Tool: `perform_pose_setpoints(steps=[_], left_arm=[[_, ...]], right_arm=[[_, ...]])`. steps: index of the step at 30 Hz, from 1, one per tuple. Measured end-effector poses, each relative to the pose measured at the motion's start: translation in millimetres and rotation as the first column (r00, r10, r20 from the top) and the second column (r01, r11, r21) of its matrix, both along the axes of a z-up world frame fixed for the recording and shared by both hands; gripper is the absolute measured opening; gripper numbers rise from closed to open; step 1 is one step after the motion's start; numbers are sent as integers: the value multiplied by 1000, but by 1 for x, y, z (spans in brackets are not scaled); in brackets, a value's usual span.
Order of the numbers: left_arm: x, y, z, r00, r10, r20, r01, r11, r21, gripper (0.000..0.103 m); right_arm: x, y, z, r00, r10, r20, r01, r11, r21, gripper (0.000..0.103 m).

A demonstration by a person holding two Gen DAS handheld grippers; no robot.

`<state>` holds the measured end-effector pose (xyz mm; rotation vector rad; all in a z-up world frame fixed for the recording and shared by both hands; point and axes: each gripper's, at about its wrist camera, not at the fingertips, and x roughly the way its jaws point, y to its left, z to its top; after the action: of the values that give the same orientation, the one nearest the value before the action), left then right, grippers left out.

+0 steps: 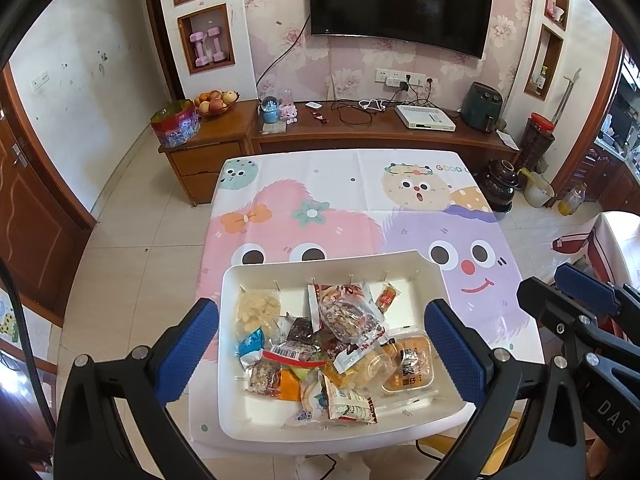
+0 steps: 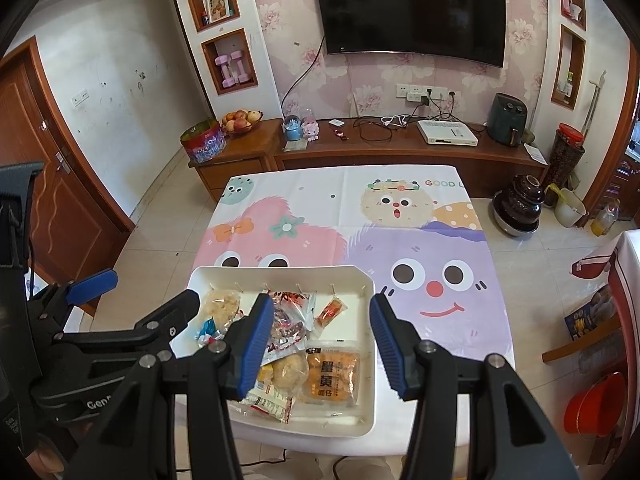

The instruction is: Organize snacks

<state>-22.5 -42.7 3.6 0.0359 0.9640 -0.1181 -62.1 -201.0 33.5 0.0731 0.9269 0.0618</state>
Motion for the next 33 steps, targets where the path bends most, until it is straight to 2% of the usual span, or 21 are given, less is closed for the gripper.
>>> perform_pose_setpoints(steps=[33], left_arm=[[2, 20, 4, 1000, 13, 3, -13, 1000, 6, 102]], right_arm=[[2, 5, -1, 1000, 4, 2, -4, 1000, -2, 51]])
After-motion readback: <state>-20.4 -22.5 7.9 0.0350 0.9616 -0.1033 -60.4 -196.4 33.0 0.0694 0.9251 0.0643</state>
